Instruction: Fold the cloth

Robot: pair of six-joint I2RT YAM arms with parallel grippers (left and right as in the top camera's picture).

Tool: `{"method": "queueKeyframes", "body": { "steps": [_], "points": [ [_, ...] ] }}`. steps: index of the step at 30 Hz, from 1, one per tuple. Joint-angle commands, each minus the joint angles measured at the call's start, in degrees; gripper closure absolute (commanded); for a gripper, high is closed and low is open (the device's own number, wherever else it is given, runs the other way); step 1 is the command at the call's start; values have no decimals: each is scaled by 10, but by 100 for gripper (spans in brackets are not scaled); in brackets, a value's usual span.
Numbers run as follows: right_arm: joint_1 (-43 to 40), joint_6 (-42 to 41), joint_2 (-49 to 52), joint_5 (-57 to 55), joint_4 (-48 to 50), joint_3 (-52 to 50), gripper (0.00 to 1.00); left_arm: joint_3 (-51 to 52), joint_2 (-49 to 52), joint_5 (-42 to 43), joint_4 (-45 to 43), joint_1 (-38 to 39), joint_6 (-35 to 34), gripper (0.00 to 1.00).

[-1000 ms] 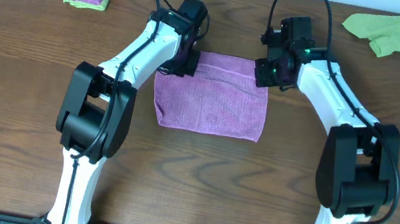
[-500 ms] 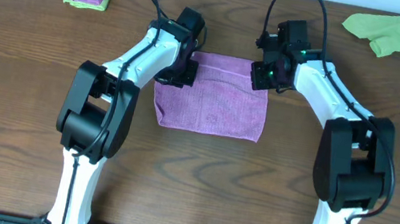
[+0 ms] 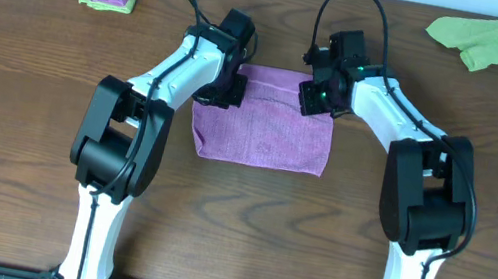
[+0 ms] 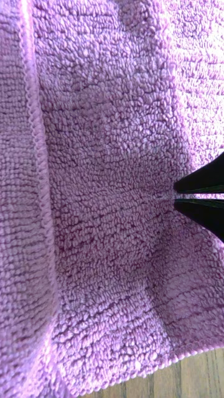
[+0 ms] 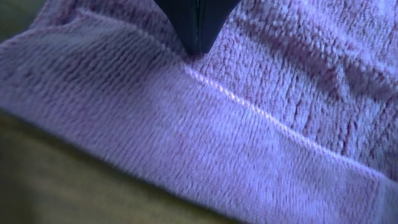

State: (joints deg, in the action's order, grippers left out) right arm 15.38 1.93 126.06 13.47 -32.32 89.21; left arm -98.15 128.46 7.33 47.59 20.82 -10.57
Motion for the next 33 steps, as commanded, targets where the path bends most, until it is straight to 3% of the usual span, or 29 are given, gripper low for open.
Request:
{"method": "queueKeyframes", "body": {
  "steps": [1, 29, 33],
  "points": [
    [3, 5, 7, -18, 13, 10, 99, 4, -17, 2, 1, 3, -6, 94],
    [-1, -43, 53, -54, 119, 10, 99, 4, -17, 2, 2, 2, -6, 94],
    [-5, -62, 53, -56, 153, 12, 91, 4, -17, 2, 1, 2, -6, 94]
  ]
}}
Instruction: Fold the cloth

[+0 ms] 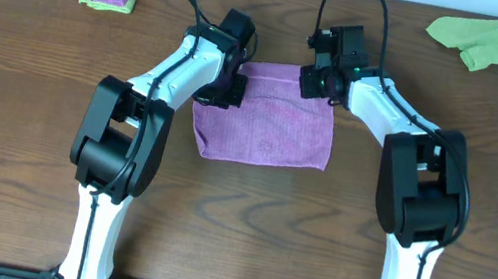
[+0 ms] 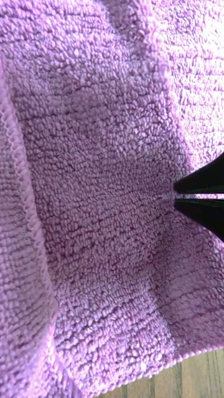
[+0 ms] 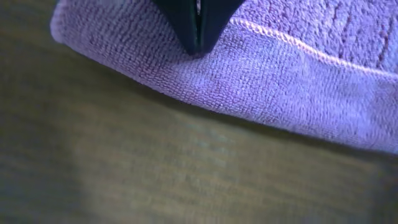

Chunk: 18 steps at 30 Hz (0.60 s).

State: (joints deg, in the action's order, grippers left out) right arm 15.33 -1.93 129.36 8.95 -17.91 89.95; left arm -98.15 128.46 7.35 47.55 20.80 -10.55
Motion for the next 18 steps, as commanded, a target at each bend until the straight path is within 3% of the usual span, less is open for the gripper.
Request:
{"method": "queueKeyframes", "body": {
  "steps": [1, 2, 5, 18],
  "points": [
    [-6, -23, 20, -10, 15, 5, 85, 4, -17, 2, 2, 2, -6, 94],
    [-7, -23, 20, -10, 21, 5, 69, 4, -17, 2, 2, 2, -6, 94],
    [-7, -23, 20, -10, 38, 7, 45, 4, -17, 2, 2, 2, -2, 94],
    [-20, -38, 20, -12, 82, 51, 41, 5, -17, 2, 2, -12, 3, 94]
  ]
}}
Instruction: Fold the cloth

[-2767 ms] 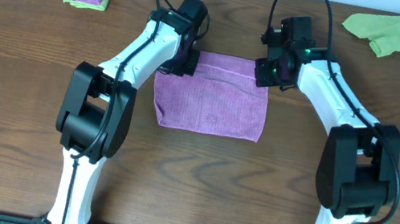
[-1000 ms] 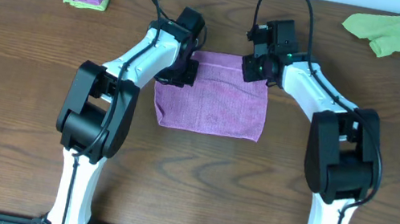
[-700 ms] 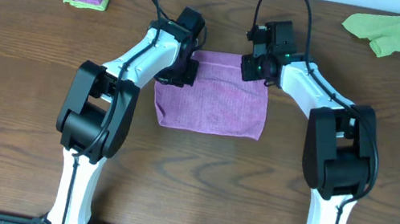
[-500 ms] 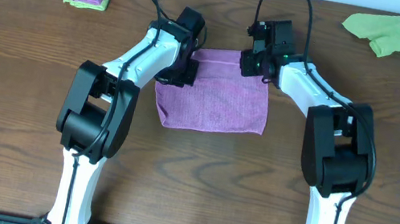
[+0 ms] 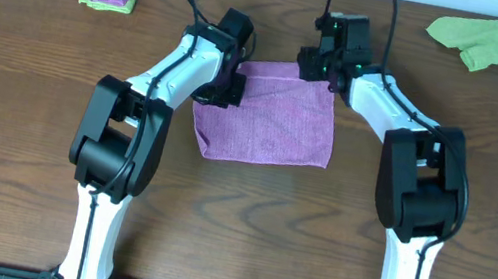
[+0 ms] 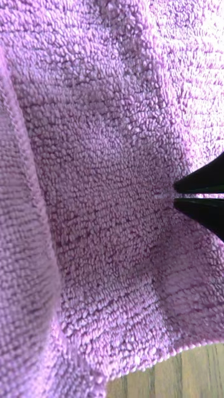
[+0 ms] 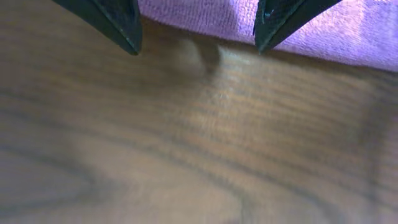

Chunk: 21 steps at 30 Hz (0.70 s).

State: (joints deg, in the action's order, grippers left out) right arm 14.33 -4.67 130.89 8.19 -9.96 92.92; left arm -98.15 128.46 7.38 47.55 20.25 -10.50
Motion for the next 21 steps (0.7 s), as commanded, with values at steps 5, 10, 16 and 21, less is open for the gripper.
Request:
{"method": "queueKeyframes", "body": {
  "steps": [5, 10, 16, 21],
  "points": [
    [-16, 18, 5, -2, -68, 73, 43, 5, -17, 1, 1, -15, 2, 94],
    [-20, 89, 5, -3, -227, 150, 54, 5, -17, 1, -3, -19, 2, 94],
    [-43, 87, 5, 69, -356, 165, 64, 5, -17, 1, -9, -19, 2, 94],
    [-78, 70, 5, 125, -377, 163, 66, 5, -17, 1, -12, -19, 2, 94]
  ]
}}
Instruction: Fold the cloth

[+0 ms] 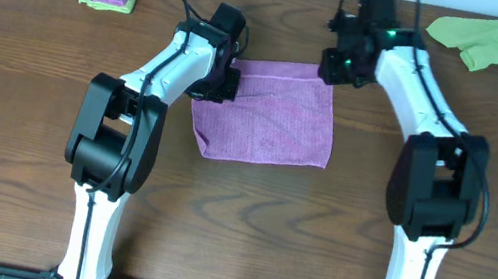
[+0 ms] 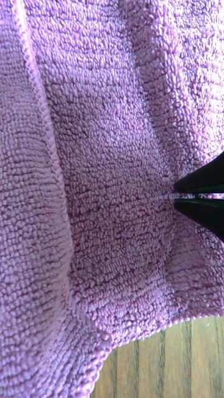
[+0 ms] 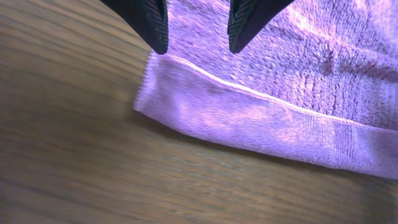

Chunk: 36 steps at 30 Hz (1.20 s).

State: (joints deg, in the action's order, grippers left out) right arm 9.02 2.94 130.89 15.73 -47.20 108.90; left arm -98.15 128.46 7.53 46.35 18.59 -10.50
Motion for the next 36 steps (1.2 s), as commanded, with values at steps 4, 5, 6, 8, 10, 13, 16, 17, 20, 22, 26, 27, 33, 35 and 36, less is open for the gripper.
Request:
{"method": "queueKeyframes", "body": {
  "steps": [4, 5, 6, 8, 10, 13, 16, 17, 20, 22, 26, 27, 33, 35, 36],
  "points": [
    [-41, -7, 5, 80, -13, -1, 64, 5, -17, 0, -1, -2, 2, 94],
    [-41, -7, 5, 84, -13, -3, 64, 5, -17, 0, -2, -2, 2, 94],
    [-41, -8, 5, 85, -13, -7, 65, 5, -17, 0, -2, -2, 2, 94],
    [-41, -8, 6, 86, -11, -12, 64, 5, -17, 0, -3, -2, 2, 94],
    [-40, -12, 12, 96, -9, -18, 64, 5, -17, 0, -4, -2, 2, 94],
    [-43, -21, 30, 129, -8, -18, 65, 5, -17, 0, -5, -2, 2, 94],
    [-45, -31, 40, 152, 0, -18, 67, 5, -17, 0, -5, -2, 2, 94],
    [-45, -32, 42, 154, 3, -18, 66, 5, -17, 0, -5, -2, 2, 94],
    [-45, -31, 42, 151, 7, -18, 64, 5, -17, 0, -5, -2, 2, 94],
    [-45, -34, 42, 144, 12, -18, 64, 5, -17, 0, -5, -2, 2, 94],
    [-45, -43, 43, 137, 24, -18, 63, 5, -17, 0, -6, -2, 2, 94],
    [-45, -47, 43, 136, 28, -18, 64, 5, -17, 0, -6, -2, 2, 94],
    [-44, -68, 60, 149, 41, -18, 65, 5, -17, 0, -7, -2, 2, 94],
    [-44, -71, 67, 152, 42, -18, 67, 5, -17, 0, -7, -2, 2, 94],
    [-44, -74, 69, 154, 42, -18, 67, 5, -17, 0, -7, -2, 2, 94]
  ]
}}
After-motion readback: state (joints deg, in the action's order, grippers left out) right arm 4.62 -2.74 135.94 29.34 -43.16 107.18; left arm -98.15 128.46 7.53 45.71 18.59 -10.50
